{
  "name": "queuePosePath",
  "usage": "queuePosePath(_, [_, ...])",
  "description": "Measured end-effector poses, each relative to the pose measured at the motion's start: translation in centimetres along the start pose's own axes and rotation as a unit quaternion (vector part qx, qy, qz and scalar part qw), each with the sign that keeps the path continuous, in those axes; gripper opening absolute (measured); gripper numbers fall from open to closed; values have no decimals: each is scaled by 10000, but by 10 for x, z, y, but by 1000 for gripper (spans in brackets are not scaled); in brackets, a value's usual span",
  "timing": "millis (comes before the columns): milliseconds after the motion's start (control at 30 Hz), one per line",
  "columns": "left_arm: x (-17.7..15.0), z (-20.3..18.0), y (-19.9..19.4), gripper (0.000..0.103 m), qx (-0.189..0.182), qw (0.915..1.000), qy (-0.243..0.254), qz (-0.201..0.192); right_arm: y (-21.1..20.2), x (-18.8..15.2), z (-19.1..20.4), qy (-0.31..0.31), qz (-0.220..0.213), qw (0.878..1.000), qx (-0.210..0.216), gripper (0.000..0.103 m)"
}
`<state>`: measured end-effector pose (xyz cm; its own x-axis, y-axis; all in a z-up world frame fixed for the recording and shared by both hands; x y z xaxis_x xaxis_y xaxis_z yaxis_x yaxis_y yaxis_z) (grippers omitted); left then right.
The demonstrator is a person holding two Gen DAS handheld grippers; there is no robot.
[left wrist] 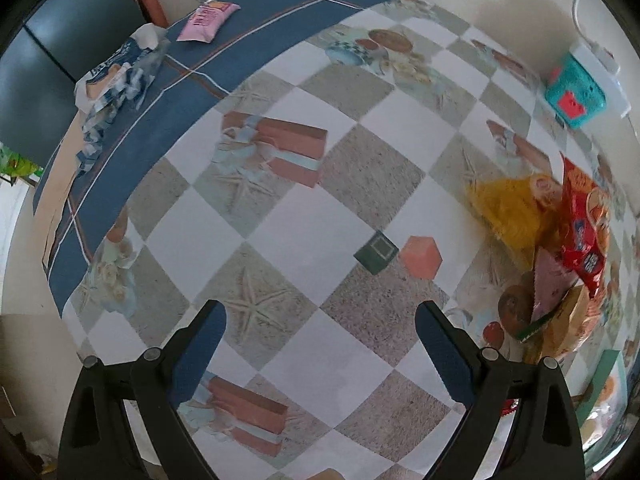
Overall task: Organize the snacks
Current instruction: 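Move both tools back toward the snack pile, then grasp the small red candy with the right tool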
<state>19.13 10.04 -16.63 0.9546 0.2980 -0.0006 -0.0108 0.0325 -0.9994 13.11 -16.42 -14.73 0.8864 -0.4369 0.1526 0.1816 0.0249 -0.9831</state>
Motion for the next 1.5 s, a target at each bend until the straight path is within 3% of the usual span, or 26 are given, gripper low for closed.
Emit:
queuePosePath(367, [3, -3, 18, 96, 93, 9998, 30, 162, 28, 6, 28, -145, 94, 9998, 130, 103])
queuePosePath(667, [14, 9, 13, 96, 37, 9999, -63, 137, 46, 4, 57, -400, 72, 9991, -79, 103])
queuePosePath(1000, [14, 15, 3, 96, -91, 9999, -76, 81, 48, 6, 34, -121, 131, 9995, -274, 102])
queuePosePath(1333, [5, 1, -13, 96, -163, 9999, -2, 11, 44, -14, 25, -162, 348, 9991, -195, 94])
queuePosePath(1500, [-5, -5, -14, 96, -187, 9998, 90, 55, 42, -31, 36, -483, 322, 9970, -505, 83])
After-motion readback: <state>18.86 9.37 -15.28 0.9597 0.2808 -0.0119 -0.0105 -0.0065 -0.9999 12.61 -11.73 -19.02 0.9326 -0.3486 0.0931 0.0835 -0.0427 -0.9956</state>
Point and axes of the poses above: each gripper's, at about its wrist camera, not at the fingertips, and y roughly the way its jaws point, z to its left, x to its top, the point moved 9 cm from there along y, roughly the way its jaws point, and after that the axes turned 11 degrees about z, right-handed, at the moved point
